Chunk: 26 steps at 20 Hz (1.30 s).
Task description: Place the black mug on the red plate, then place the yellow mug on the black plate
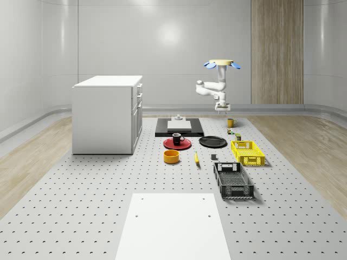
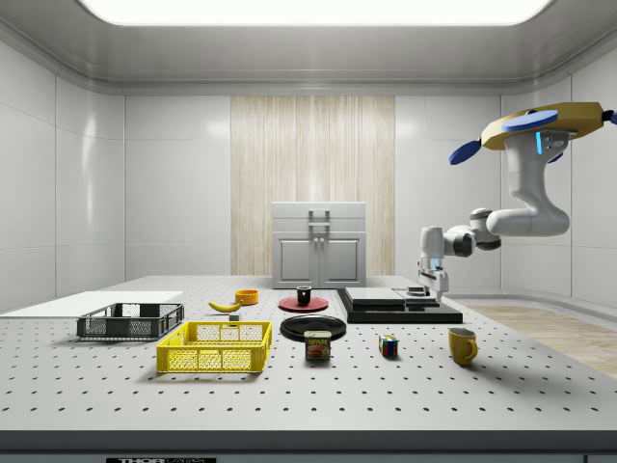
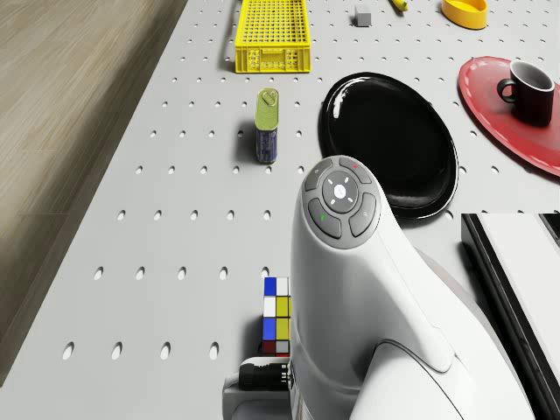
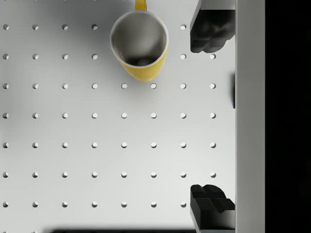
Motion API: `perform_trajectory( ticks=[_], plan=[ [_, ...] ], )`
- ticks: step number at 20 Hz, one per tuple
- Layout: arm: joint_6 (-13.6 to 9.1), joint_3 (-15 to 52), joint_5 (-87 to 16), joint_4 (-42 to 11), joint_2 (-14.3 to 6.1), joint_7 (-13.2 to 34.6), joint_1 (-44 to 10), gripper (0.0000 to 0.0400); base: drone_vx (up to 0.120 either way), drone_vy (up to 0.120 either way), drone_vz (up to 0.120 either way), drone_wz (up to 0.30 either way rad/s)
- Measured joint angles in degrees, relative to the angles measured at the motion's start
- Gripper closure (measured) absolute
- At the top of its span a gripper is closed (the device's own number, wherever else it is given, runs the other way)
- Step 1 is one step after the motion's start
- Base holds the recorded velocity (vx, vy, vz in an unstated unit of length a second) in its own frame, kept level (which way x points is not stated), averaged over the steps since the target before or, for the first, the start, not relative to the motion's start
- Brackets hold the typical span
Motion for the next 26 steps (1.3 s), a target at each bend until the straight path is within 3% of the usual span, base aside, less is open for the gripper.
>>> perform_trajectory(
  ticks=[8, 14, 21, 26],
  plan=[
    [0.1, 0.0, 0.0, 0.0, -0.1, 0.0, 0.0, 0.0000, 0.000, 0.120, 0.000, 0.000],
    [0.1, 0.0, 0.1, 0.0, -0.1, 0.0, 0.0, 0.0000, -0.100, 0.120, 0.000, 0.000],
    [0.2, 0.0, 0.1, 0.0, -0.2, 0.0, -0.1, 0.0000, -0.074, 0.006, 0.000, 0.000],
    [0.2, 0.0, 0.1, 0.0, -0.2, 0.1, -0.1, 0.0000, -0.040, 0.000, -0.112, 0.000]
  ],
)
